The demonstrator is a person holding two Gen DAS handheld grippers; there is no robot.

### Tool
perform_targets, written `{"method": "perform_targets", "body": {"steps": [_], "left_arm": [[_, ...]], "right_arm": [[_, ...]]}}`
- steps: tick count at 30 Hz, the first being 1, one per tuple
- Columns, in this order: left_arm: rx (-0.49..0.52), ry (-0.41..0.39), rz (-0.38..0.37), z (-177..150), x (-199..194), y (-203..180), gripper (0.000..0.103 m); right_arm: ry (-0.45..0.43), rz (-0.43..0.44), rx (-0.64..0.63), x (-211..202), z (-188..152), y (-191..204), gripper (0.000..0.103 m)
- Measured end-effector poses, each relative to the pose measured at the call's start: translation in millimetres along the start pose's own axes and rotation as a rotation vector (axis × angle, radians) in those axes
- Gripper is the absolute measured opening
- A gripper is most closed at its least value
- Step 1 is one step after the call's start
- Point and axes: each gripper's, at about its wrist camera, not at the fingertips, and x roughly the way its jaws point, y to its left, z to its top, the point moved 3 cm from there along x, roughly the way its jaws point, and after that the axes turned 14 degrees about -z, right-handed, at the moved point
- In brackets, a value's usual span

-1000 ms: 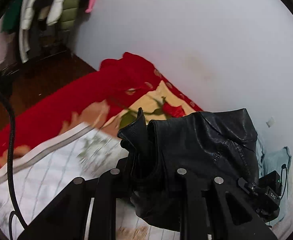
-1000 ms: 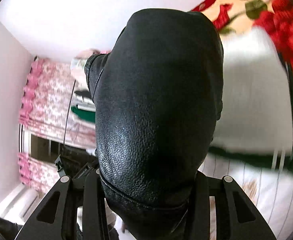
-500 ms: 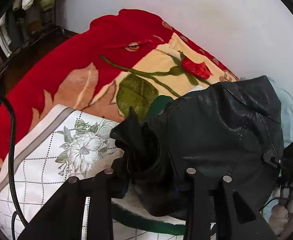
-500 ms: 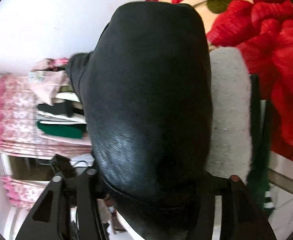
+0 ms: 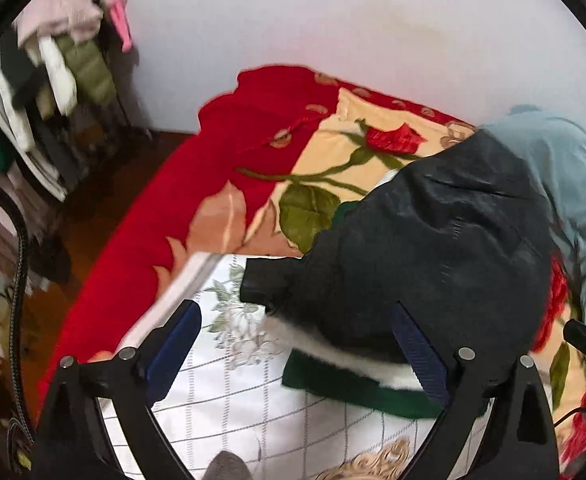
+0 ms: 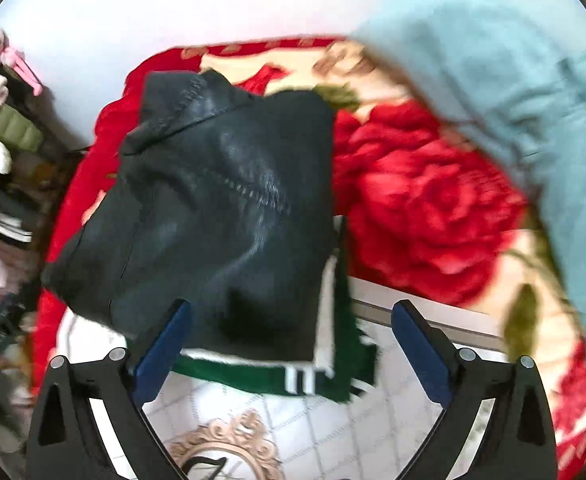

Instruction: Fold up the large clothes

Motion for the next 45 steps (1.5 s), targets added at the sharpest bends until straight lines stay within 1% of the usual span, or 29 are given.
{"method": "perform_targets", "body": {"steps": [1, 2, 4, 5, 6, 7, 9, 13, 16, 18, 20, 25, 29, 32, 35, 39, 45], "left_arm": [[0.021, -0.008, 0.003, -2.4, -15.0, -4.9, 0.098], [0.034, -0.013, 0.006, -4.5, -27.8, -8.9, 0.098], [0.068, -0.026, 0.0, -10.2, -58.0, -17.4, 0.099], [0.079, -0.033, -0.008, -13.1, -71.5, -21.0, 0.099], [0.086, -0.036, -0.023, -14.3, -82.8, -23.5, 0.099], [0.093, -0.041, -0.042, -17.4, -100.1, -27.1, 0.099], [0.116, -0.05, -0.057, -24.3, -131.7, -33.8, 0.099], [0.166, -0.068, -0.071, -39.7, -187.8, -46.0, 0.099], [0.172, -0.07, -0.088, -53.7, -220.4, -51.1, 0.099], [0.161, -0.066, -0.099, -62.5, -239.4, -52.8, 0.099], [0.148, -0.071, -0.107, -70.8, -262.4, -54.9, 0.099], [0.156, -0.119, -0.109, -86.6, -324.0, -61.5, 0.099], [0.171, -0.157, -0.098, -96.8, -371.0, -65.3, 0.099], [0.167, -0.169, -0.098, -105.2, -402.8, -68.6, 0.099], [0.162, -0.181, -0.088, -113.2, -425.1, -69.4, 0.099], [0.17, -0.2, -0.106, -120.6, -451.0, -73.2, 0.099], [0.187, -0.213, -0.108, -130.7, -485.6, -76.6, 0.099]], "right_arm": [[-0.029, -0.046, 0.005, -18.9, -7.9, 0.6, 0.101], [-0.049, -0.075, 0.005, -30.8, -18.1, -7.4, 0.101], [-0.089, -0.122, 0.013, -69.2, -35.0, -6.4, 0.102], [-0.106, -0.147, 0.016, -104.5, -48.7, -3.3, 0.102], [-0.116, -0.17, 0.021, -128.5, -50.5, 0.0, 0.103], [-0.129, -0.187, 0.028, -149.5, -59.5, -2.0, 0.103], [-0.154, -0.205, 0.044, -189.3, -75.6, -4.8, 0.103], [-0.203, -0.266, 0.077, -265.9, -110.4, -22.1, 0.103], [-0.211, -0.261, 0.1, -311.1, -133.3, -35.3, 0.103], [-0.228, -0.27, 0.1, -342.0, -149.4, -44.4, 0.103], [-0.24, -0.259, 0.104, -369.1, -163.1, -52.7, 0.103], [-0.278, -0.254, 0.111, -433.3, -194.1, -72.3, 0.103], [-0.297, -0.224, 0.122, -477.1, -217.8, -90.3, 0.103], [-0.332, -0.207, 0.123, -514.0, -234.3, -99.2, 0.103], [-0.359, -0.193, 0.122, -547.3, -249.3, -105.9, 0.103], [-0.389, -0.18, 0.121, -586.2, -265.6, -112.4, 0.103], [-0.414, -0.152, 0.131, -629.9, -283.2, -117.9, 0.103]]}}
